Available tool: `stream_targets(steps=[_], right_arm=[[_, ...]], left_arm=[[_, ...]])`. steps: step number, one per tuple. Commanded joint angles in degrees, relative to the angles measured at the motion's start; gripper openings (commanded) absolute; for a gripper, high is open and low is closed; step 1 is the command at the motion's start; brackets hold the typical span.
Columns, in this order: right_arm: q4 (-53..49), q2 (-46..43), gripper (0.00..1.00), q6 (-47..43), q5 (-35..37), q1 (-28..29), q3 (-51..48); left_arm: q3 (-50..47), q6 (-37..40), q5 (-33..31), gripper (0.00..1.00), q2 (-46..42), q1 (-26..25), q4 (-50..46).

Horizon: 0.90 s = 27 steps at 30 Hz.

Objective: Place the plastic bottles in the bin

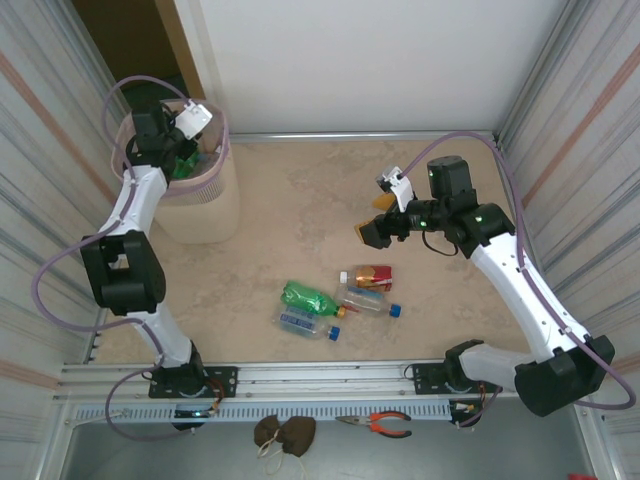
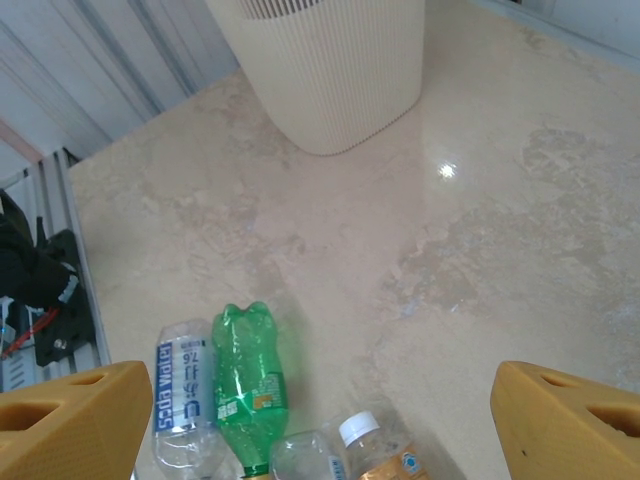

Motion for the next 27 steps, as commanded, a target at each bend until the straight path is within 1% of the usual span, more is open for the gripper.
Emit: stream_targets(steps=[1, 5, 7, 9, 12, 16, 19, 21, 23, 27], right_arm=[[0.4, -0.1, 0.86, -0.3, -0.8, -0.2, 1.3], [0.4, -0.5, 0.86, -0.2, -0.7, -0.1, 1.2], [0.4, -0.9, 0.86, 0.0, -0.6, -0.2, 1.2], [0.4, -1.3, 0.86, 0.3, -0.6, -0.1, 1.3], [0.4, -2.2, 0.86, 0.5, -0.2, 0.0, 1.2], [1.1, -3.2, 0.86, 0.8, 0.3, 0.0, 0.5], [1.5, -3.4, 0.87, 1.0, 0.2, 0.0, 0.4], [1.8, -3.3, 0.87, 1.1, -0.1, 0.0, 0.4], [1.9, -3.4, 0.87, 1.1, -0.2, 0.0, 0.4], [1.9, -3.5, 0.87, 1.1, -0.3, 0.0, 0.4]], left_arm=[[1.2, -2.1, 2.5, 0.00, 3.5, 0.8, -8.9], [2.3, -4.3, 6.1, 0.12, 3.6, 0.8, -11.1], [3.7, -5.2, 8.7, 0.16, 3.6, 0.7, -13.1], [4.7, -5.5, 9.8, 0.21, 3.5, 0.5, -14.4], [5.1, -6.6, 10.9, 0.33, 2.2, 0.2, -14.5], [5.5, -7.8, 12.9, 0.44, -0.1, 0.0, -14.6], [5.9, -9.6, 15.4, 0.56, -2.2, -0.1, -14.5], [6.4, -10.9, 16.6, 0.62, -3.4, -0.1, -14.4], [6.5, -12.1, 17.2, 0.66, -4.3, -0.1, -13.9], [7.1, -14.4, 18.0, 0.68, -5.9, -0.1, -13.8]])
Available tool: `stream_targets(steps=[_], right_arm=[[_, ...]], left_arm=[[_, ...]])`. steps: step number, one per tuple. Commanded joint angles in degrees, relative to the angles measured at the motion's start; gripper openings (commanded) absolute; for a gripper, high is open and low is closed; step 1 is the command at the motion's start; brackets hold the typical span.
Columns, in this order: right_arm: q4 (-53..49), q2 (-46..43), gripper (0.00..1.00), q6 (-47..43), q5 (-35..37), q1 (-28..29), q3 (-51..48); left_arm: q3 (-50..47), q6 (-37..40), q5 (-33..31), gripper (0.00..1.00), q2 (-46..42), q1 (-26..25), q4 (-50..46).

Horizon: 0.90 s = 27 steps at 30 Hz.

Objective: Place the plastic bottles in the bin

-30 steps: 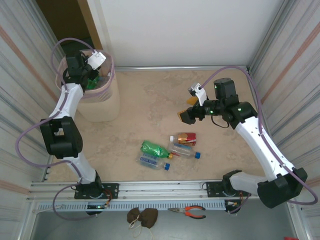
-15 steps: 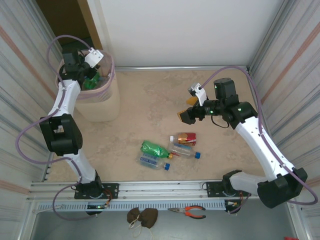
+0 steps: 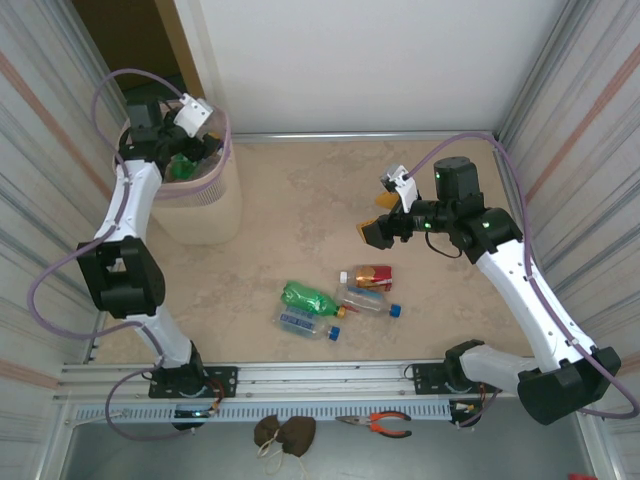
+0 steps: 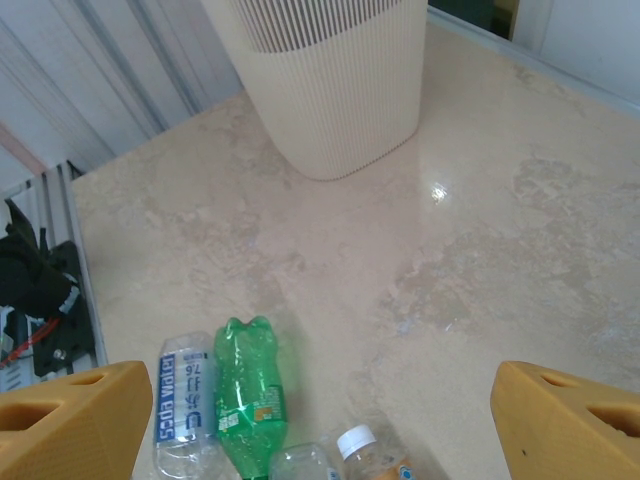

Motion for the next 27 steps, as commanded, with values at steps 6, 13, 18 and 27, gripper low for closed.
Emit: stream_targets(steps=[6, 13, 18, 27], right_arm=[[1.1, -1.4, 0.87, 0.8, -0.5, 0.0, 0.1], [1.2, -1.4, 0.87, 0.9, -0.6, 0.0, -0.4], [1.7, -0.7, 0.86, 1.1, -1.2, 0.1, -0.5], [2.0, 0.1, 0.86, 1.4, -1.5, 0.1, -0.5]], left_arm=[[2.3, -7.5, 2.9, 0.67, -6.2, 0.1, -1.1], [3.7, -16.3, -7.7, 0.62, -8.1, 0.4, -3.6], [7.8, -30.1, -9.0, 0.58, -6.3, 4.7, -10.6], [12.1, -40.8, -6.2, 0.58, -1.2, 7.9, -20.4]])
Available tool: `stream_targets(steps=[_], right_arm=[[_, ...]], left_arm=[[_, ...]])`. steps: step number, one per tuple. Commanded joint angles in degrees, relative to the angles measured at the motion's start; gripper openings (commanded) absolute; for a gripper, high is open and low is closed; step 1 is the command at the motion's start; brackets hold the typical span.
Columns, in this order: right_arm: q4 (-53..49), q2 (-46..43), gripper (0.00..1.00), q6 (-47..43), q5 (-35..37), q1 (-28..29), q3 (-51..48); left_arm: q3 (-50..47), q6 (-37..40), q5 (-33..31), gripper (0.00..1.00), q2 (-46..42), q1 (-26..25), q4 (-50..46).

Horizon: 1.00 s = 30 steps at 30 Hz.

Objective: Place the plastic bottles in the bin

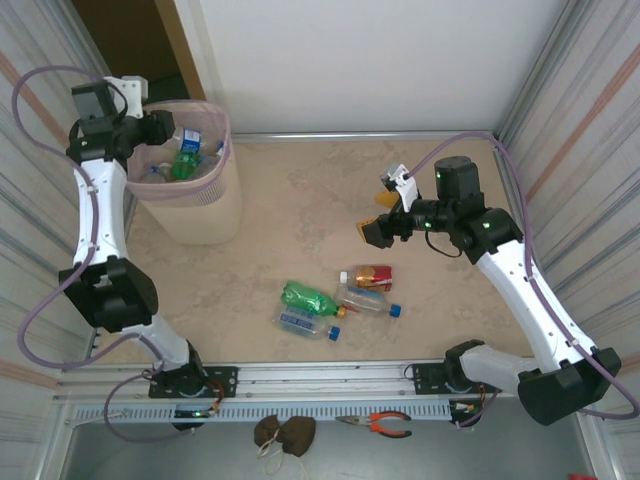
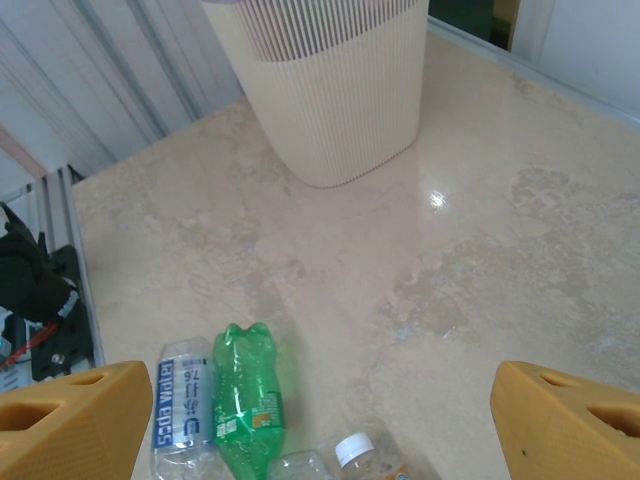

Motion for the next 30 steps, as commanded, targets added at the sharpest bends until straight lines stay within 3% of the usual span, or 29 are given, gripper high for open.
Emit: stream_targets(steps=[1, 17, 30], right_arm=[[1.2, 0.3, 0.86, 1.3, -1.2, 0.2, -0.5], [0.9, -0.1, 0.86, 1.6, -0.6, 0.5, -0.7], [0.3, -0.5, 0.86, 1.4, -0.3, 0.8, -0.6]], left_arm=[[2.9, -6.7, 0.5, 0.58, 3.0, 0.1, -6.4], [8.9, -9.3, 9.3, 0.62, 9.4, 0.8, -9.0], [9.4, -8.8, 11.4, 0.61, 9.2, -4.0, -8.2]])
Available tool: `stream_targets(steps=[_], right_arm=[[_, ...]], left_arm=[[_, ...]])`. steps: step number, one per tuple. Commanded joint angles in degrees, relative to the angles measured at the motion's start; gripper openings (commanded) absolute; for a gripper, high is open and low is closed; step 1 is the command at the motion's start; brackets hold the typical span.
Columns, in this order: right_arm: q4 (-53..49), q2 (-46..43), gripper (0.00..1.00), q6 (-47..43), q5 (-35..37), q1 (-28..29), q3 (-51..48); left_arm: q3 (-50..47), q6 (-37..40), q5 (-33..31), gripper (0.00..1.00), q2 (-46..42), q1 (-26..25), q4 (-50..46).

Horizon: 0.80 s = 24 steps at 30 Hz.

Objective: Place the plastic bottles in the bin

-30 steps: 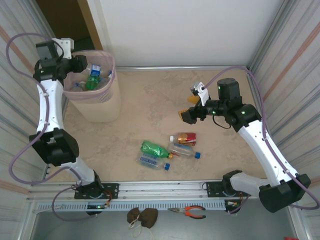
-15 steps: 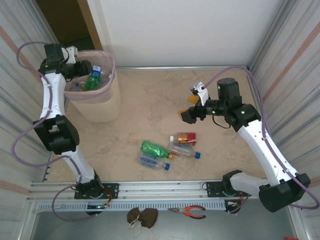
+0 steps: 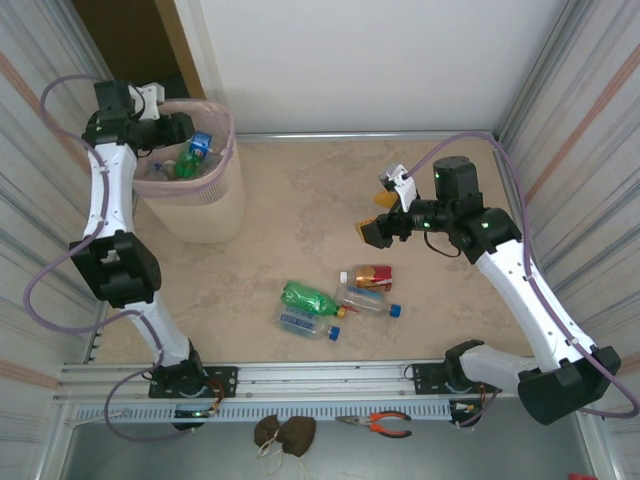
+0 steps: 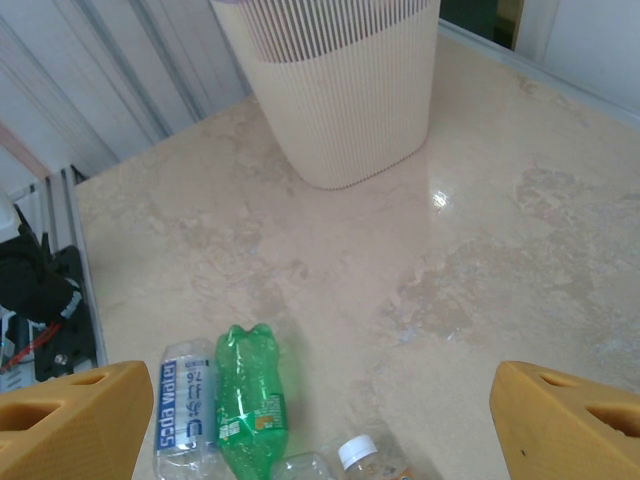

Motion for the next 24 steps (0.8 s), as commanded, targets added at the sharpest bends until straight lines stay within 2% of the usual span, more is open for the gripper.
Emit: stream_targets(steps=[1, 14, 20, 24], right_arm=[[-0.1, -0.9, 0.86, 1.0, -0.2, 0.3, -0.6], [-0.1, -1.4, 0.86, 1.0, 0.3, 0.3, -0.8], [-1.8, -0.4, 0.86, 2.4, 1.8, 0.4, -0.8], [-3.8, 0.0, 0.86, 0.1, 4.5, 1.0, -1.7]], left_arm=[[1.5, -0.2, 3.1, 0.61, -0.4, -2.2, -0.6], [1.3, -0.9, 2.0, 0.57, 0.0, -5.3, -0.3], [0.1, -1.2, 1.0, 0.57, -4.7, -6.5, 0.5], [-1.8, -1.2, 0.5, 0.57, -9.0, -7.8, 0.8]])
